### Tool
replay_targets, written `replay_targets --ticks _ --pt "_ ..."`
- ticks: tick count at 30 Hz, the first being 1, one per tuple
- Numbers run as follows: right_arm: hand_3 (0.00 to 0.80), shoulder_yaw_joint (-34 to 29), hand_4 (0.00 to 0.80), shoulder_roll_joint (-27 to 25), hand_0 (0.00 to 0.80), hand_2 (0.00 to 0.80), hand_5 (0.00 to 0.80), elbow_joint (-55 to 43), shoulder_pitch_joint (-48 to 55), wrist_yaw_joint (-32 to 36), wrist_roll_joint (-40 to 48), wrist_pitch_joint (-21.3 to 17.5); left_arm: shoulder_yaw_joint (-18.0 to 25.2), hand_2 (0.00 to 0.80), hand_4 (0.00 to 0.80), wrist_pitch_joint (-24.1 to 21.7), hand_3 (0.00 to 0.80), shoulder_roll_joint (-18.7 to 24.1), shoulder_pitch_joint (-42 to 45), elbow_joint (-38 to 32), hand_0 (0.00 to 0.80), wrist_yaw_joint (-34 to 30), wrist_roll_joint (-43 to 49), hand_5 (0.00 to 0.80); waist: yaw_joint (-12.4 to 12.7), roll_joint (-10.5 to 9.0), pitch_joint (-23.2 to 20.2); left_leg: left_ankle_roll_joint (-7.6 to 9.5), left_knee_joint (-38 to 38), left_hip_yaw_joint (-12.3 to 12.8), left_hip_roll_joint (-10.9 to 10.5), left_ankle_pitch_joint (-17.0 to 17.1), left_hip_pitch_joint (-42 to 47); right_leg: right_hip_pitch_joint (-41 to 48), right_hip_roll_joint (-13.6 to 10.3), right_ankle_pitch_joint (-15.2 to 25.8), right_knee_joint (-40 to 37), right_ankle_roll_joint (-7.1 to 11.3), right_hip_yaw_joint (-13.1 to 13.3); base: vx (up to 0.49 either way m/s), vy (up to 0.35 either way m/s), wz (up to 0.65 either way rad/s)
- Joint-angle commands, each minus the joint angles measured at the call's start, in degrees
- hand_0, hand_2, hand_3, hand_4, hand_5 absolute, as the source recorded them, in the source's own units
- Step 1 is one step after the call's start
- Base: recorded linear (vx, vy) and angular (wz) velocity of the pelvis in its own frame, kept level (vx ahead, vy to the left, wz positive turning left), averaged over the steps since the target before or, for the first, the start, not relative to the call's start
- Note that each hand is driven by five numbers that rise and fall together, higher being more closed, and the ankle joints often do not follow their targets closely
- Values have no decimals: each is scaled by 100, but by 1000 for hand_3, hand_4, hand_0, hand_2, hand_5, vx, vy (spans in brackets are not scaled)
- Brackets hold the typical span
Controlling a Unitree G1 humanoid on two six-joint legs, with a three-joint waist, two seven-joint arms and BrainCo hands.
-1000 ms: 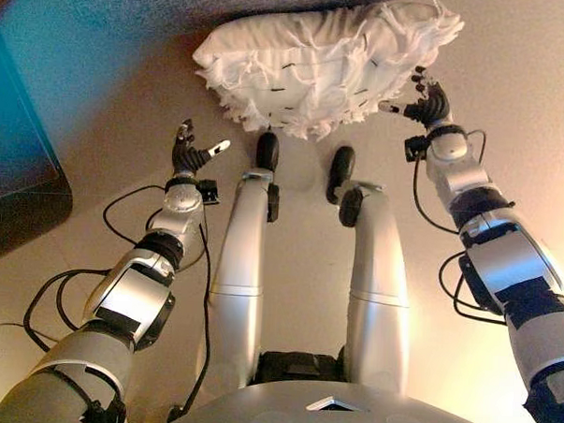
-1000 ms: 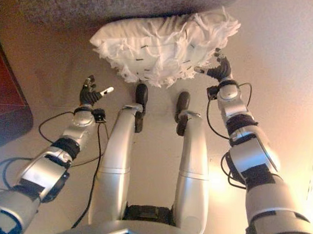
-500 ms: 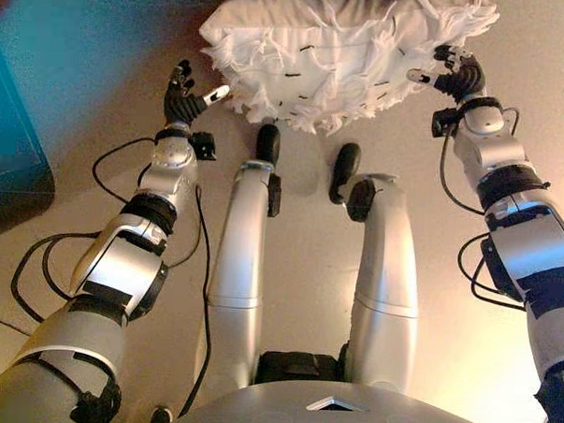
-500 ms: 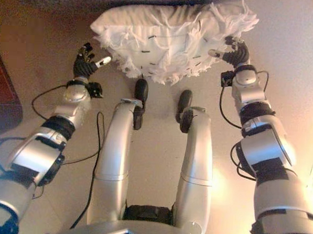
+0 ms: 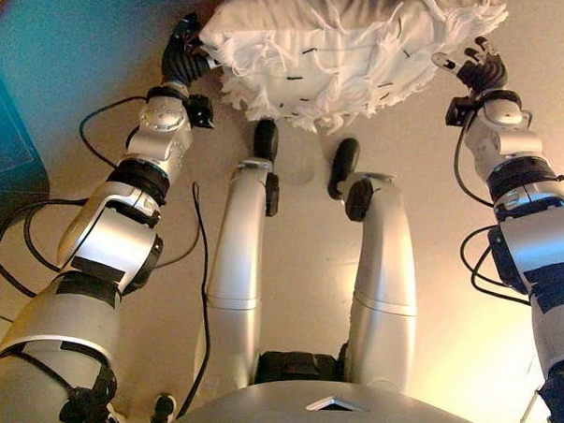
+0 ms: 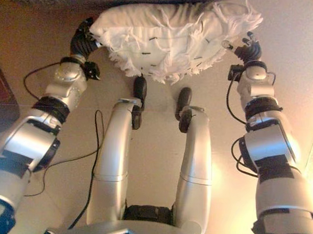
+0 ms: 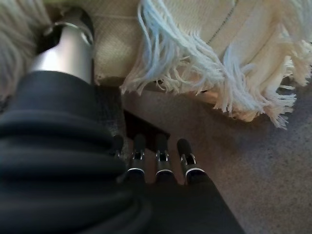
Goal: Pick up the cushion and take it to the sofa
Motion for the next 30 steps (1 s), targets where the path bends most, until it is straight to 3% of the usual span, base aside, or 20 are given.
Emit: replay_targets --ticks 1,8,14,22,30 --pt "0 -194 0 -314 0 0 0 189 -173 -161 330 41 -59 0 0 -145 0 77 -279 194 0 -196 -205 0 186 40 -45 -170 -139 163 -52 -144 465 602 125 1187 -932 113 169 -5 -61 -2" --pt "0 -283 0 -144 0 0 0 333 24 -90 382 199 -63 0 0 -247 0 82 -429 258 0 -185 -135 0 182 -69 -45 -146 -572 86 -12 -170 675 855 188 1200 -1369 116 99 7 -45 -3" --pt "0 -386 0 -242 0 0 0 326 310 318 545 -272 -201 0 0 -152 0 155 -387 128 0 -98 -169 0 158 -86 -45 -106 -371 114 -24 -201 575 837 216 1289 -1328 155 105 -1 -1 -1" --pt "0 -14 0 -306 0 0 0 -94 -173 1263 400 -616 -359 0 0 328 0 272 -542 -82 0 -696 -457 0 240 -103 -45 -93 -218 117 -54 -247 516 846 132 1319 -1298 207 44 -1 -18 0" --pt "0 337 0 -207 0 0 0 -165 -573 1525 216 -643 -562 0 0 699 0 182 -784 -107 0 -1226 -708 0 282 -84 -45 -77 -79 103 -83 -266 446 758 39 1312 -1169 218 2 8 -16 6"
